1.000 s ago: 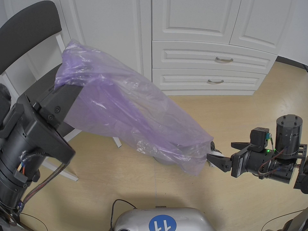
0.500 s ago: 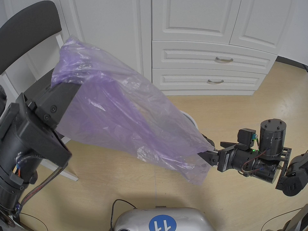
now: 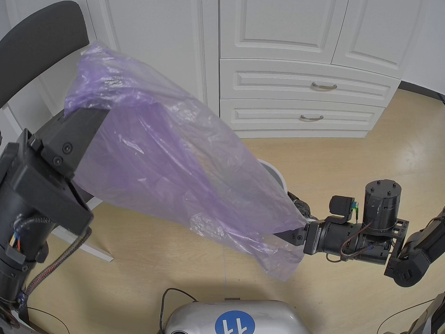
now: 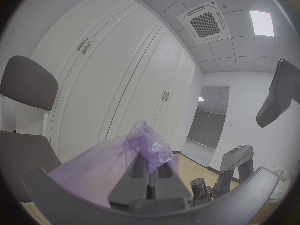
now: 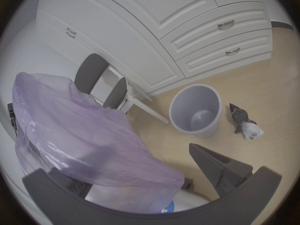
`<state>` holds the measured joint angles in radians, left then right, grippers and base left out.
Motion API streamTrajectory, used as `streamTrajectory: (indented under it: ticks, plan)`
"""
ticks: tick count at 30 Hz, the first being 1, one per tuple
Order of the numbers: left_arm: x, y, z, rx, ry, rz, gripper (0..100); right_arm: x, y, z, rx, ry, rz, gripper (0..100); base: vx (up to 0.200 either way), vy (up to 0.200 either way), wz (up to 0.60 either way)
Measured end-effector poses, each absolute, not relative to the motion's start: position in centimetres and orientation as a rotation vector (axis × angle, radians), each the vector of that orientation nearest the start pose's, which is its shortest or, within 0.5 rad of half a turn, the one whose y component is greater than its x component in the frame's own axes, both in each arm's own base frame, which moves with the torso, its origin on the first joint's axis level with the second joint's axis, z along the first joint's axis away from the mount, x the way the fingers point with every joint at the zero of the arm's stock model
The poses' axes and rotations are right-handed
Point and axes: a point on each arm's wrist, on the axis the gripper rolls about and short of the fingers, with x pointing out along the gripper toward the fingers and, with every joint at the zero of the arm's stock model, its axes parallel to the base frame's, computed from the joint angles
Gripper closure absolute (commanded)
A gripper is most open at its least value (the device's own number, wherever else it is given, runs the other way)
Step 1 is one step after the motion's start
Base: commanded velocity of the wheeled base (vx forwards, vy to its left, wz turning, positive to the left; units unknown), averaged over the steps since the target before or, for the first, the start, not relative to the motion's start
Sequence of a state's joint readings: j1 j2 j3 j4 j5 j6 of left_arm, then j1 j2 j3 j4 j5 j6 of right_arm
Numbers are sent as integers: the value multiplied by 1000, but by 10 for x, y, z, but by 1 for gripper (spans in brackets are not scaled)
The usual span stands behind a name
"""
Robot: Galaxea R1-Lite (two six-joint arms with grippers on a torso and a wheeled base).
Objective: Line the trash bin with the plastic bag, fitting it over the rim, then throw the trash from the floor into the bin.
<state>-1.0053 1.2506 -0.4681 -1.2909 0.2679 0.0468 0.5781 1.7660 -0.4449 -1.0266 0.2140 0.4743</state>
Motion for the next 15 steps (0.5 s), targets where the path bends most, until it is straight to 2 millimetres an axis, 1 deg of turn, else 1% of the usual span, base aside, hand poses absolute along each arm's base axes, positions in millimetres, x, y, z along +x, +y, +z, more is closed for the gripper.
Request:
streamTrajectory:
  ticks: [3,4,6,10,15]
  plan:
    - [97,-142,265,-265,-436,-711,100,229,153,114,409,413,712,0,0,0,0]
    - [97,-142,265,-264,-435,-711,100,230,153,113,414,395,716,100,0,0,0]
    - [97,-142,264,-263,-433,-711,100,229,152,110,418,379,718,100,0,0,0]
    - [97,-142,262,-254,-420,-713,100,228,151,101,415,405,711,100,0,0,0]
    - [98,-143,257,-237,-398,-713,100,229,149,99,412,406,692,100,0,0,0]
